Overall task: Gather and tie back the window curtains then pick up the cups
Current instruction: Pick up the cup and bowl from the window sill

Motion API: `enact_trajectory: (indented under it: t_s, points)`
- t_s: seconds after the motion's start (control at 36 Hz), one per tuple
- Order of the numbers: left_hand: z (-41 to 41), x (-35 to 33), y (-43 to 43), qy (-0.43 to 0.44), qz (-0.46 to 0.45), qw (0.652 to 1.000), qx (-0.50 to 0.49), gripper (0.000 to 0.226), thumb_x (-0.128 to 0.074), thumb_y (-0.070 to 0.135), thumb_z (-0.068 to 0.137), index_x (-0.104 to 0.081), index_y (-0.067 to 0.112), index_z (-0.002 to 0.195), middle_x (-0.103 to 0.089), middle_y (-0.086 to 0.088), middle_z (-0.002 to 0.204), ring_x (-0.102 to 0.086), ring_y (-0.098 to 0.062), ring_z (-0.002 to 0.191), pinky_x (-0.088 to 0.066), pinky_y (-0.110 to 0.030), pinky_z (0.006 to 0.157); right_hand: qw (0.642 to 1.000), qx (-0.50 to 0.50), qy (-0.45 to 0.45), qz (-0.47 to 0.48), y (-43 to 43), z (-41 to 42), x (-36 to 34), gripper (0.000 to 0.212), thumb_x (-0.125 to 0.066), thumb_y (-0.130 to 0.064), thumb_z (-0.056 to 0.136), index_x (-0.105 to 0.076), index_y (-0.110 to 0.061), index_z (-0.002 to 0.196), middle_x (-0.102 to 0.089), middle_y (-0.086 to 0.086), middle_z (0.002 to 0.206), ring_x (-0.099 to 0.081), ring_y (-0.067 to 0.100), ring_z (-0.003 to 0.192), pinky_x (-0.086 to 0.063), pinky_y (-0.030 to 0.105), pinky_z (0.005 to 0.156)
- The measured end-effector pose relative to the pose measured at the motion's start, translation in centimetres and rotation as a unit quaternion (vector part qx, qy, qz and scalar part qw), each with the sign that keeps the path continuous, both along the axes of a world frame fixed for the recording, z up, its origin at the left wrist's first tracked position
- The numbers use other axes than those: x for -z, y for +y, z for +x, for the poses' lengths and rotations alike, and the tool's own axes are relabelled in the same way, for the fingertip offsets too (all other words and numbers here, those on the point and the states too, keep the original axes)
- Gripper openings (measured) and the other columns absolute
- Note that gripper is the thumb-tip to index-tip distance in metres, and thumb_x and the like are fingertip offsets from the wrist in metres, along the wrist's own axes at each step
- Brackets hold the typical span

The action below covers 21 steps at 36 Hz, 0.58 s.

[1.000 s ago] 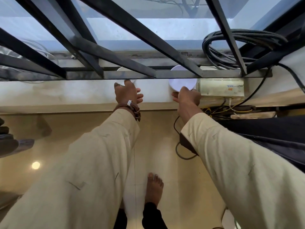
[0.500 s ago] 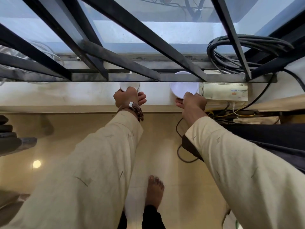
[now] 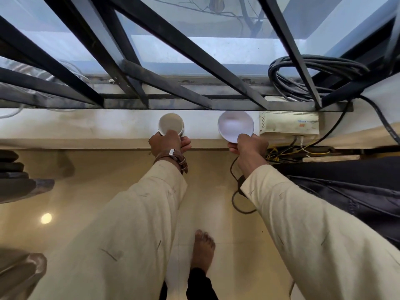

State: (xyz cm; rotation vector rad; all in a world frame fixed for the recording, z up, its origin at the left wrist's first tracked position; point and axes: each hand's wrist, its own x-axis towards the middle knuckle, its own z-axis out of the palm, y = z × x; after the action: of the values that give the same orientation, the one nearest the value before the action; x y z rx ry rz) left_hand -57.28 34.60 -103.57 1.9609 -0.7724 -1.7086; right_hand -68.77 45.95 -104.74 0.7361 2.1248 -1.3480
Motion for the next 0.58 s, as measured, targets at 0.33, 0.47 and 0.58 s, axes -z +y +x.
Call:
enact_trajectory:
  t_s: [0.33,0.47,0.58]
  points:
    - [4.0,-2.5,2.0,-0.026,-0.006,0.999,0.024,0.034,-0.038,0.004,0.081,-0.061,0.003,0.106,-0.068,-0.02,0.076,-0.063,-0.026,0.046,-0.053,-0.031,0.047,1.0,-0.003,-0.006,0.028,1.2,4.1,-2.7,0.031,-0.052,0.003,0.087,-0.064,0.004,0.116,-0.069,0.017,0.074,-0.062,0.019,0.043,-0.05,0.023,0.036]
    - [5.3,-5.3,2.2,-0.029,-0.018,0.999,0.025,0.033,-0.04,0.005,0.081,-0.063,0.003,0.105,-0.069,-0.019,0.075,-0.066,-0.026,0.047,-0.055,-0.033,0.047,0.999,-0.01,0.0,0.037,1.3,5.1,-5.5,0.03,-0.054,0.002,0.087,-0.066,0.004,0.114,-0.071,0.019,0.077,-0.062,0.017,0.043,-0.049,0.02,0.035]
    - [6.4,-7.9,1.8,-0.036,-0.033,0.999,0.024,0.03,-0.042,0.005,0.083,-0.064,0.002,0.103,-0.07,-0.019,0.074,-0.068,-0.026,0.049,-0.054,-0.031,0.045,0.999,-0.018,0.008,0.041,1.0,5.3,-7.9,0.03,-0.054,0.001,0.085,-0.067,0.005,0.112,-0.07,0.017,0.072,-0.063,0.019,0.043,-0.047,0.022,0.037]
